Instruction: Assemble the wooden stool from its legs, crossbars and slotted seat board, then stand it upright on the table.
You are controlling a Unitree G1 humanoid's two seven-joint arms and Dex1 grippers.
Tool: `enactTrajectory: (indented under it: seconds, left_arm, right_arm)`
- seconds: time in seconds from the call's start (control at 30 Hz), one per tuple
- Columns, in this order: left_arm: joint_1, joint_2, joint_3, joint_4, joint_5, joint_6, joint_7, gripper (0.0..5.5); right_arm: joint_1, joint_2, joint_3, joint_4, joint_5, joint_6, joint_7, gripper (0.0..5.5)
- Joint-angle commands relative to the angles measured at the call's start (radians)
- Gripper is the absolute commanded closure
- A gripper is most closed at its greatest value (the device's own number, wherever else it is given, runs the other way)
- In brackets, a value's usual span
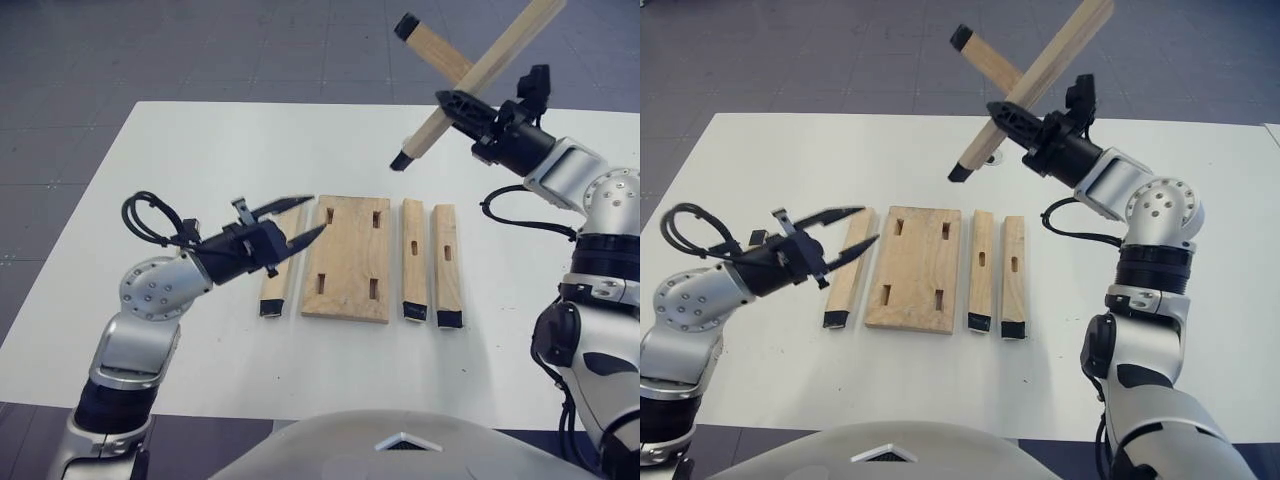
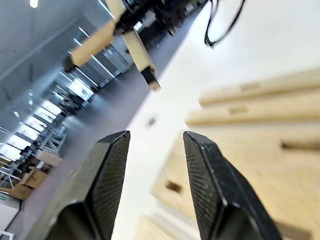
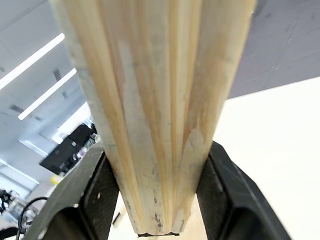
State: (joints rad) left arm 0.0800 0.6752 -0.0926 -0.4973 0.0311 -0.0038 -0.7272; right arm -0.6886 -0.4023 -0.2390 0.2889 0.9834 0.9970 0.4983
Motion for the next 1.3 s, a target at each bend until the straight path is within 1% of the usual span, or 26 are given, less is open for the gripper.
enactTrajectory:
  seconds: [0.03,0.2,0.57,0.7,0.77,0.83,0.9,1.03,1.3]
  left_arm:
    - [0.092,0.013,-0.087,0.004,0.136,0.056,0.027,3.54]
    - [0.122,0.016,-0.142,0.011,0.212,0.082,0.022,3.54]
    - [0.038,0.048,-0.23,0.08,0.377,0.1,-0.02,3.54]
    - [0.015,0.13,-0.259,0.099,0.414,0.07,-0.108,3.54]
    - [0.008,0.195,-0.261,0.128,0.42,0.021,-0.151,3.54]
    - [-0.022,0.244,-0.253,0.18,0.428,-0.04,-0.161,3.54]
    - [-0.072,0.262,-0.243,0.243,0.435,-0.089,-0.149,3.54]
    - [-0.165,0.222,-0.235,0.33,0.427,-0.136,-0.109,3.54]
    - [-0.187,0.146,-0.242,0.326,0.41,-0.128,-0.098,3.54]
  right_arm:
    - [0.04,0.008,0.054,-0.099,-0.053,-0.016,0.038,3.48]
    - [0.067,0.02,0.05,-0.154,-0.063,-0.004,0.04,3.48]
    - [0.099,0.05,0.042,-0.228,-0.057,0.019,0.024,3.48]
    - [0.109,0.031,0.061,-0.24,-0.092,-0.005,0.043,3.48]
    - [0.105,0.01,0.085,-0.233,-0.144,-0.05,0.073,3.48]
    - [0.109,-0.01,0.127,-0.236,-0.209,-0.104,0.111,3.48]
    - [0.121,-0.018,0.169,-0.24,-0.261,-0.155,0.15,3.48]
    - [0.16,-0.014,0.281,-0.236,-0.367,-0.27,0.249,3.48]
    - [0.141,0.066,0.322,-0.096,-0.463,-0.379,0.286,3.48]
